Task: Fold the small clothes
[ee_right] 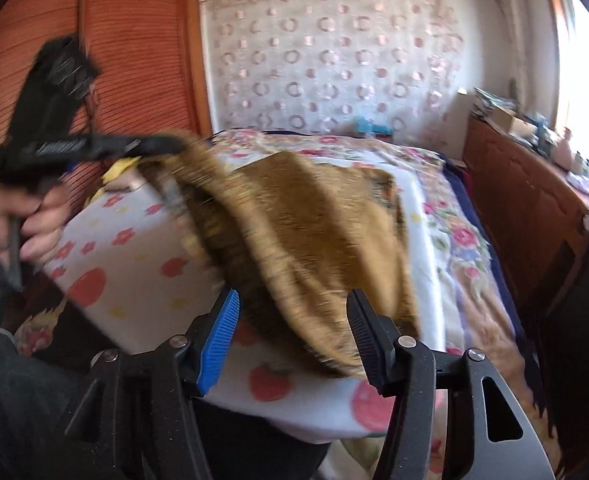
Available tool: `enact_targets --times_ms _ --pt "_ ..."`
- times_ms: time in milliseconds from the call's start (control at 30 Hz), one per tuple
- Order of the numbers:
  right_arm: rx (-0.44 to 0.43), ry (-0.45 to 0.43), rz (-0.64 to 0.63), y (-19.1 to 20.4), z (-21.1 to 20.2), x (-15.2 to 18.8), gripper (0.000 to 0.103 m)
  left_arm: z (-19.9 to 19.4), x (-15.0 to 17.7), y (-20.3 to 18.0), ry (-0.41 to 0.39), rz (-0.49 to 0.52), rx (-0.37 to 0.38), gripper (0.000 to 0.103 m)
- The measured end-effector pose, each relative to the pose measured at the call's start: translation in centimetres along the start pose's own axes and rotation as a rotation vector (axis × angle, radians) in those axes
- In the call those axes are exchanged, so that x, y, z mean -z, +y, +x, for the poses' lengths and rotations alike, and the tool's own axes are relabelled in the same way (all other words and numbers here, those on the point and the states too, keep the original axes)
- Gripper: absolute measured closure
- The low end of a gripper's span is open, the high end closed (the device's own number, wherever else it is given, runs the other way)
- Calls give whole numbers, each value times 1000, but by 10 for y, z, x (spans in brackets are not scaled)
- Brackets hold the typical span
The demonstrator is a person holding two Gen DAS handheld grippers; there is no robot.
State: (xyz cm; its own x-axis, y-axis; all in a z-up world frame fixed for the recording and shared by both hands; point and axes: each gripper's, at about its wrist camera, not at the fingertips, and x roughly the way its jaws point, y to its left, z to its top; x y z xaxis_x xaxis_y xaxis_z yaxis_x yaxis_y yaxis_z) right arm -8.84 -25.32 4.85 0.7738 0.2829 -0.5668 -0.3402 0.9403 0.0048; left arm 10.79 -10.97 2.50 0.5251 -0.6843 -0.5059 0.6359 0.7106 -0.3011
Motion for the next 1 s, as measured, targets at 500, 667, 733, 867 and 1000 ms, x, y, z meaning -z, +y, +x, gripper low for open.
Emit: enact_targets --times_ms 500,667,733,867,1000 --pt "139 51 -14 -49 47 9 59 -10 -2 23 -36 -45 -39 96" --pt "164 -17 -140 -34 49 -13 95 -14 -9 34 -57 -33 -93 96" --pt "180 -56 -160 -33 52 -31 95 -13 -13 43 -68 -33 -131 96" --pt "177 -115 -186 -33 65 -77 96 -5 -24 72 -66 -65 -174 96" --pt "156 -121 -191 -41 100 -117 96 8 -37 100 -51 -93 -213 96"
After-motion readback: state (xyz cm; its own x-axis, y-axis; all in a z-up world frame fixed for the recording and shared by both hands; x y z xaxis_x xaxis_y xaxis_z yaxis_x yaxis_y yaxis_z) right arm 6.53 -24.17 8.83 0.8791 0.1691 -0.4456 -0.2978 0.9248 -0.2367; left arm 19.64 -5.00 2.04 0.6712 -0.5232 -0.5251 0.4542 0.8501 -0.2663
